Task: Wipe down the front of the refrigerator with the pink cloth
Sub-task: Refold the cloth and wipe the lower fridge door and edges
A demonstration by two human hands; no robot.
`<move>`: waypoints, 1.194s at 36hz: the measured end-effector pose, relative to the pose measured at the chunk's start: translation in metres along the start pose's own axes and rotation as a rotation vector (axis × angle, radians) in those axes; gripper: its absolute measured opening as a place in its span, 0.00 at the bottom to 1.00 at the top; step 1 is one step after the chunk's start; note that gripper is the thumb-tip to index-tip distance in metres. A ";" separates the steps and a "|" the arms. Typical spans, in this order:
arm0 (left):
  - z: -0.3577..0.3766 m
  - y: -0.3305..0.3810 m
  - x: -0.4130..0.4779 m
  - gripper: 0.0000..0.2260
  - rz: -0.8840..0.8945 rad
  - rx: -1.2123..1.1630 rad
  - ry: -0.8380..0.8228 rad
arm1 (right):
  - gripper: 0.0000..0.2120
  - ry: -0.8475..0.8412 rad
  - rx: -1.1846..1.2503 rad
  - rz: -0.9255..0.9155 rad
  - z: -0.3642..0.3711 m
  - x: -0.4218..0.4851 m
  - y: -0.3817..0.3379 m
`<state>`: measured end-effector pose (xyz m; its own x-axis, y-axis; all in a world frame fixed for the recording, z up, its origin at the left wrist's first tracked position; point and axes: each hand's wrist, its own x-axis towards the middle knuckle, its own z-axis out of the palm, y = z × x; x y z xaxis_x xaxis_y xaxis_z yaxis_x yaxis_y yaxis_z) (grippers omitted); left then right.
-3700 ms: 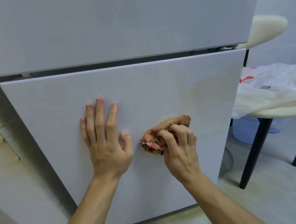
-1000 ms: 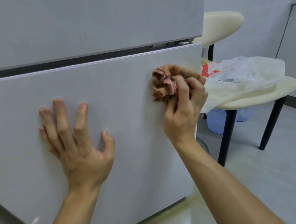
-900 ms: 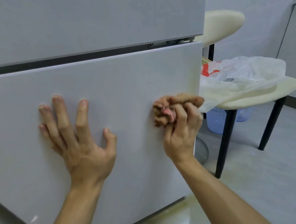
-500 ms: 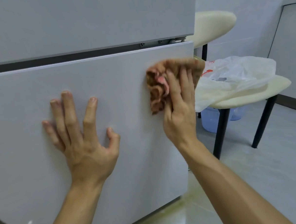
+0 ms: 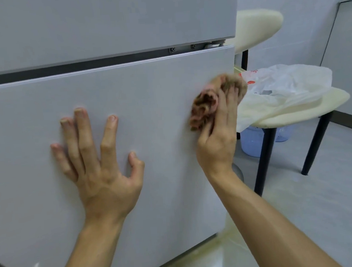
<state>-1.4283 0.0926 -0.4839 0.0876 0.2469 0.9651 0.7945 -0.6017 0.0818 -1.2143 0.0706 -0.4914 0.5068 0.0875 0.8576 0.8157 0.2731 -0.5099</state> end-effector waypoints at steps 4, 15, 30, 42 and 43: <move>0.000 0.001 0.001 0.31 -0.001 -0.002 -0.003 | 0.31 -0.100 -0.048 0.064 -0.012 -0.050 0.021; -0.003 -0.001 -0.001 0.31 0.014 0.006 -0.006 | 0.30 -0.140 -0.007 0.129 -0.018 -0.015 0.008; 0.000 -0.002 -0.001 0.31 0.019 -0.001 -0.020 | 0.13 -0.071 0.052 0.354 -0.012 -0.048 0.035; 0.002 -0.001 -0.002 0.31 0.018 -0.008 -0.020 | 0.17 -0.079 0.044 0.529 -0.011 -0.048 0.038; 0.002 -0.001 -0.002 0.31 0.018 -0.006 -0.028 | 0.19 -0.049 0.079 0.521 -0.006 -0.026 0.029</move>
<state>-1.4283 0.0941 -0.4863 0.1184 0.2571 0.9591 0.7893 -0.6105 0.0662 -1.2024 0.0708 -0.5289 0.8241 0.2752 0.4952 0.4350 0.2526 -0.8643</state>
